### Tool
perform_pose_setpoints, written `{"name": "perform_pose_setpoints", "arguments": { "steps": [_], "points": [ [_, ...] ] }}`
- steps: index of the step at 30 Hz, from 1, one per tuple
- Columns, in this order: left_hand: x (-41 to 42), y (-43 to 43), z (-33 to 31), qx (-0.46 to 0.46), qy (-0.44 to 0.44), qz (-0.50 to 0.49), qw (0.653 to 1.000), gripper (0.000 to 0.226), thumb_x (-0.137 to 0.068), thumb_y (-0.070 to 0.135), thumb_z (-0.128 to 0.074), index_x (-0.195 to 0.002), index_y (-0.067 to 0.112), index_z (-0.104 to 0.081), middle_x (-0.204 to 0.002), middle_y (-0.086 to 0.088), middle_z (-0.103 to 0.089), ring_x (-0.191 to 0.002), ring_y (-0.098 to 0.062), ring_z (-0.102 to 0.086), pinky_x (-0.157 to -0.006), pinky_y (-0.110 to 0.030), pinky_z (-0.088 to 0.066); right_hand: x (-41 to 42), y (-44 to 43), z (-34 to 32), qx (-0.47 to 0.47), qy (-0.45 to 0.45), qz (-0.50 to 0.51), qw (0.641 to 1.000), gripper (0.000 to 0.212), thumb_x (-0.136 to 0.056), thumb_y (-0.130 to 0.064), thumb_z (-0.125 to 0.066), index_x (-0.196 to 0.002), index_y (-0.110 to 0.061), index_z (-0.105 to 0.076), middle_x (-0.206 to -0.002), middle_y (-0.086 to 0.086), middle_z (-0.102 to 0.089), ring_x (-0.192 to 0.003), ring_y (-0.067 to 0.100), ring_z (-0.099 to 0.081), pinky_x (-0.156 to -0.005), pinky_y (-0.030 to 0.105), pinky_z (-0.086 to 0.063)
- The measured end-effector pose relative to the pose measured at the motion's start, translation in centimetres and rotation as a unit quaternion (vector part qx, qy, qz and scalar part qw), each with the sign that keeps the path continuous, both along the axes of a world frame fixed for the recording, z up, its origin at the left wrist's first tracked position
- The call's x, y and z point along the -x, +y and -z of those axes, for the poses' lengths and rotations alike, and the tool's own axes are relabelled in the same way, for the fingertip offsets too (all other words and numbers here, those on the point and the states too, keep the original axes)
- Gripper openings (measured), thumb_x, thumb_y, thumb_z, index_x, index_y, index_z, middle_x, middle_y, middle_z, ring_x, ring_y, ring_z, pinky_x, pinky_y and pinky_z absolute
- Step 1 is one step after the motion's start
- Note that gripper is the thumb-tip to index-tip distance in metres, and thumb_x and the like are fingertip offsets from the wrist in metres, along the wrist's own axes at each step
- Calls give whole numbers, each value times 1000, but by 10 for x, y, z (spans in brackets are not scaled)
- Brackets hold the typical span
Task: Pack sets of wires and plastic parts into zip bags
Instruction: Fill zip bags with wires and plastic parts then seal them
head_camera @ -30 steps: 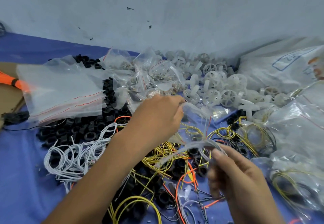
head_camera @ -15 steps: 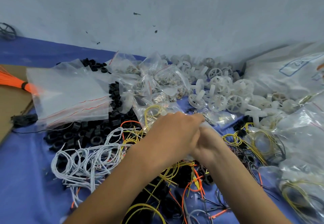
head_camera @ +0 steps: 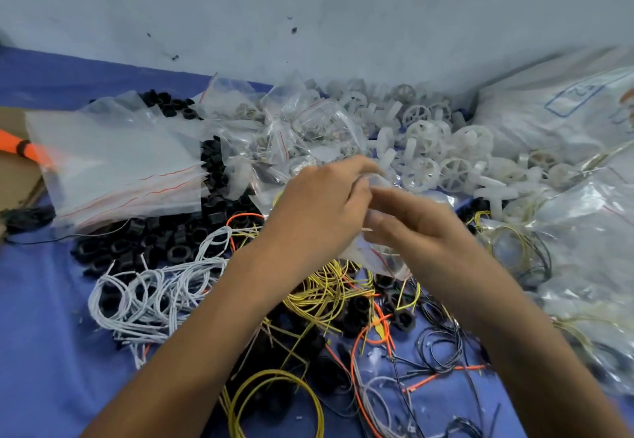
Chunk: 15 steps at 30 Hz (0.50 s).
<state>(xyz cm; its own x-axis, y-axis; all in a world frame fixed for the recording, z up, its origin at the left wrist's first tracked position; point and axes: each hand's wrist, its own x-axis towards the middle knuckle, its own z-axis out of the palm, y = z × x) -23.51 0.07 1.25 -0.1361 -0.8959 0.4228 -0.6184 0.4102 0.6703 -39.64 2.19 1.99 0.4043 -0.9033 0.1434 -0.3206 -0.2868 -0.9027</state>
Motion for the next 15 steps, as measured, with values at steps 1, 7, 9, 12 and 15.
{"name": "perform_pose_setpoints", "arguments": {
  "steps": [1, 7, 9, 12, 15],
  "points": [
    [-1, 0, 0, 8, 5, -6, 1000, 30, -100, 24, -48, -125, 29, -64, -84, 6, -69, -82, -16, -62, -78, -30, -47, 6, 8, -3, 41, 37, 12, 998, 24, -99, -14, -55, -116, -26, -68, -102, -2, -74, -91, 14, -69, -76, 31, -56],
    [-4, -4, 2, 4, 30, -19, 999, 29, -100, 22, -49, -123, 27, -66, -51, 21, -44, -52, 3, -46, -61, -23, -33, 34, 28, 26, 79, 283, -10, 956, 7, -91, -38, -63, -97, -37, -68, -77, -14, -65, -63, 3, -56, -61, 23, -46],
    [-3, -2, 2, -6, 14, -8, 1000, 28, -100, 25, -49, -123, 29, -65, -49, 16, -45, -52, 2, -47, -58, -22, -32, 33, 23, 47, 103, 391, -10, 914, 12, -92, -40, -59, -102, -40, -65, -88, -17, -61, -78, 0, -55, -73, 28, -47],
    [-3, 0, 2, -8, 2, 2, 1000, 29, -101, 26, -48, -124, 29, -65, -48, 13, -43, -52, 2, -49, -53, -10, -32, 26, 20, 70, 108, 487, 7, 867, 22, -96, -44, -49, -114, -38, -59, -106, -13, -55, -103, 9, -53, -78, 32, -47],
    [-5, -1, 2, -12, -1, 0, 1000, 29, -101, 26, -47, -125, 31, -63, -50, 9, -48, -52, -2, -48, -53, -12, -33, 20, 21, 77, 130, 504, 19, 854, 26, -99, -45, -43, -116, -33, -58, -107, -11, -51, -108, 15, -51, -75, 31, -44]
  ]
}}
